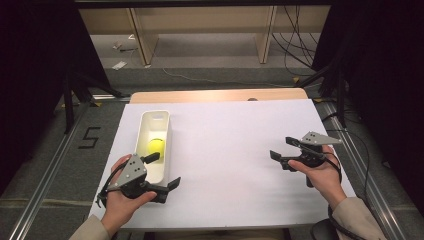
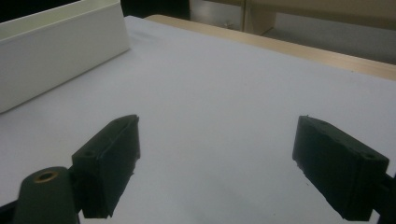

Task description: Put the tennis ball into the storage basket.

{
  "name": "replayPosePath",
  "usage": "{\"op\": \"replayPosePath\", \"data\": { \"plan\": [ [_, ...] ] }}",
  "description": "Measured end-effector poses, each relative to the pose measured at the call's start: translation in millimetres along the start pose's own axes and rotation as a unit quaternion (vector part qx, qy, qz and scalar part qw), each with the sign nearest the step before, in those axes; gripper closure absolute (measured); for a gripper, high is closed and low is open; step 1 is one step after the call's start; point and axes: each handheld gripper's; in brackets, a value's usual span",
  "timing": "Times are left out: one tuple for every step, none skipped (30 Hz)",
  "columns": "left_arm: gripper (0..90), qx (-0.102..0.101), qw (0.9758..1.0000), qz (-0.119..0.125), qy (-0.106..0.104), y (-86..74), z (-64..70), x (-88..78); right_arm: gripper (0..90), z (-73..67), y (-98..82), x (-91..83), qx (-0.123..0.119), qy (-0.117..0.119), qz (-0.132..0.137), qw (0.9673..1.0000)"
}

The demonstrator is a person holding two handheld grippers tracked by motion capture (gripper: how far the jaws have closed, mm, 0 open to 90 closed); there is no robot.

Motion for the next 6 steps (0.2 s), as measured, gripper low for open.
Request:
{"op": "replayPosePath", "data": {
  "plan": [
    [0.0,0.0,1.0,0.0,0.0,0.0,-0.1,0.0,15.8,0.0,-0.2,0.4,-0.001,-0.001,0.001,1.0],
    [0.0,0.001,1.0,0.0,0.0,0.1,-0.1,0.0,15.8,-0.1,-0.5,0.8,-0.001,0.0,0.002,1.0],
    [0.0,0.0,1.0,0.0,0.0,0.2,0.0,0.1,15.8,-0.2,-0.7,1.2,0.001,0.001,0.003,1.0],
    [0.0,0.001,1.0,0.0,0.0,0.3,-0.1,0.2,15.8,-0.1,-0.7,1.2,0.001,0.001,0.004,1.0],
    [0.0,0.001,1.0,0.0,0.0,0.4,-0.1,0.4,15.8,0.0,-0.7,1.2,0.002,0.001,0.004,1.0],
    [0.0,0.001,1.0,0.0,0.0,0.5,-0.1,0.5,15.8,0.3,-0.5,1.0,0.003,0.002,0.004,1.0]
  ]
}}
Point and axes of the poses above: each handheld gripper's, and its own axes: x roughly forward along the jaws, y roughly out of its top, z roughly to its right, and after that the axes turned 14 degrees about -y, right-handed
